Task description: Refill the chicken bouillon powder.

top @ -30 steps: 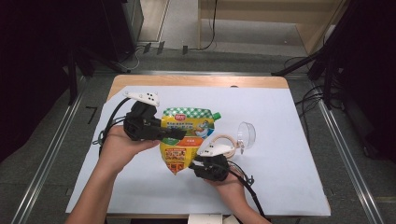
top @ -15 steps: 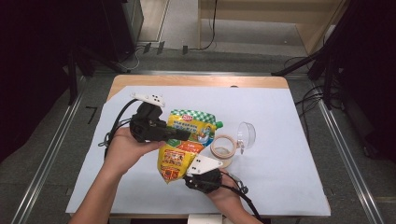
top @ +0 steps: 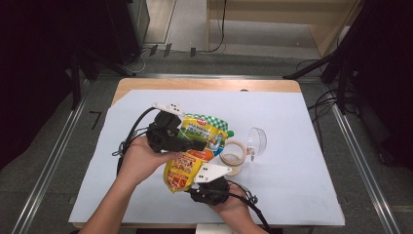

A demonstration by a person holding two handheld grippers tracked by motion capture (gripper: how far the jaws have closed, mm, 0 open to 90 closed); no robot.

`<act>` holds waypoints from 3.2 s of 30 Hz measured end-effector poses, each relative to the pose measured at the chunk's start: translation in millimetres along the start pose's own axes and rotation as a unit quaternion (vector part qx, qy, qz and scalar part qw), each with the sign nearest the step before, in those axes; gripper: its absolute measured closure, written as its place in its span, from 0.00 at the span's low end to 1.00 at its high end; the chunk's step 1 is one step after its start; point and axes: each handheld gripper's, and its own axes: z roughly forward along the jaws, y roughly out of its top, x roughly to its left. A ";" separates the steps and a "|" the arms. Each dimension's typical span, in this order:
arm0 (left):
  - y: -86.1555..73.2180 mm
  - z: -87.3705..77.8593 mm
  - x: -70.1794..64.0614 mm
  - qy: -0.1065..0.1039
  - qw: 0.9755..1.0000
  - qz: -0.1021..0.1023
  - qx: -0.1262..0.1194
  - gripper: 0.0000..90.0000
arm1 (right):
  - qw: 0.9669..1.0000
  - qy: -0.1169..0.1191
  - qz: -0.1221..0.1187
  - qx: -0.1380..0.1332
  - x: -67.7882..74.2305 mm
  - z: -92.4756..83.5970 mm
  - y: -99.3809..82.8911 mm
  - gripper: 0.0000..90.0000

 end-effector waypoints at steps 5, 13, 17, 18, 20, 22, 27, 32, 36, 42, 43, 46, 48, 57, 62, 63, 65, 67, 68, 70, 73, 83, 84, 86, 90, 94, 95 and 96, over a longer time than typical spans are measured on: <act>-0.5 6.4 0.4 0.004 1.000 0.001 0.003 0.84 | 1.000 0.011 0.005 0.001 3.6 -0.4 0.8 0.76; -1.4 16.4 1.1 0.011 1.000 -0.002 0.011 0.77 | 1.000 0.027 0.003 -0.007 10.6 -3.6 4.7 0.75; -1.0 20.5 -0.9 0.021 1.000 0.005 0.015 0.76 | 0.999 0.029 0.011 -0.005 10.8 -2.7 5.9 0.75; -0.9 21.6 -0.9 0.021 1.000 0.004 0.016 0.76 | 0.999 0.031 0.013 -0.008 10.3 -1.8 6.3 0.75; -0.6 23.7 -0.2 0.025 0.999 -0.007 0.020 0.71 | 0.999 0.033 0.013 -0.010 10.6 -1.0 7.1 0.74; -0.6 25.6 0.4 0.034 0.999 -0.011 0.027 0.69 | 0.999 0.035 0.014 -0.009 10.6 -0.5 7.7 0.73; -0.6 28.2 1.9 0.029 0.999 -0.016 0.024 0.68 | 0.999 0.038 0.023 -0.011 7.4 -1.1 9.7 0.73; 1.0 30.1 2.3 0.026 0.999 -0.028 0.024 0.65 | 0.998 0.047 0.025 -0.017 6.4 -3.2 12.8 0.72; 5.5 34.5 5.8 0.014 0.998 -0.052 0.024 0.66 | 0.999 0.045 0.017 -0.020 7.6 -4.6 16.9 0.72; 17.3 36.7 6.7 0.018 0.997 -0.061 0.038 0.69 | 0.998 0.045 0.022 -0.028 3.9 -5.2 22.3 0.72; 19.2 36.8 6.8 0.021 0.997 -0.062 0.039 0.68 | 0.998 0.045 0.022 -0.029 3.1 -5.5 24.4 0.72; 25.8 36.5 10.1 0.019 0.996 -0.068 0.045 0.68 | 0.998 0.045 0.026 -0.033 0.2 -5.4 29.1 0.72; 29.9 35.1 12.8 0.018 0.996 -0.077 0.046 0.68 | 0.998 0.043 0.029 -0.036 -2.2 -5.0 32.5 0.72; 33.6 33.2 14.8 0.021 0.996 -0.079 0.048 0.68 | 0.998 0.039 0.021 -0.037 -6.1 -4.3 38.8 0.70; 32.2 38.3 13.3 0.019 0.995 -0.079 0.056 0.69 | 0.999 0.041 0.020 -0.029 -4.9 -4.6 36.2 0.68; 32.3 39.1 12.5 0.019 0.995 -0.076 0.058 0.70 | 0.999 0.039 0.015 -0.029 -4.3 -4.8 35.9 0.67; 32.4 39.7 10.3 0.020 0.996 -0.072 0.056 0.70 | 0.999 0.031 0.010 -0.029 -4.0 -5.4 35.1 0.68; 31.9 39.9 7.9 0.020 0.996 -0.069 0.053 0.69 | 0.999 0.031 0.011 -0.028 -3.7 -6.8 34.0 0.68; 31.7 40.0 6.9 0.021 0.996 -0.068 0.052 0.69 | 0.999 0.029 0.006 -0.029 -3.6 -6.8 33.6 0.68; 31.7 39.6 6.0 0.023 0.996 -0.065 0.053 0.69 | 0.999 0.029 0.006 -0.030 -3.0 -6.7 33.3 0.68; 32.0 39.4 4.1 0.025 0.997 -0.057 0.053 0.70 | 0.999 0.027 0.005 -0.030 -2.7 -6.9 32.9 0.68; 31.9 37.7 -2.0 0.024 0.997 -0.039 0.054 0.69 | 0.999 0.022 0.011 -0.040 1.8 -8.1 32.2 0.69; 32.0 37.5 -2.8 0.027 0.998 -0.034 0.055 0.69 | 0.999 0.022 0.011 -0.040 2.0 -8.2 32.3 0.69; 32.9 37.7 -3.2 0.031 0.998 -0.024 0.056 0.69 | 0.999 0.018 0.007 -0.041 1.4 -8.0 32.8 0.69; 33.9 39.2 -2.0 0.038 0.997 -0.028 0.056 0.68 | 0.999 0.024 0.014 -0.040 -2.4 -6.9 34.5 0.69; 34.7 40.3 -0.9 0.030 0.998 -0.022 0.053 0.64 | 0.999 0.026 0.020 -0.038 -3.2 -7.4 35.1 0.69; 35.4 40.3 -1.0 0.034 0.998 -0.025 0.053 0.66 | 0.999 0.019 0.014 -0.041 -3.6 -7.5 35.1 0.69; 36.5 40.0 -0.3 0.037 0.997 -0.031 0.057 0.68 | 0.999 0.018 0.010 -0.042 -3.5 -8.2 35.1 0.70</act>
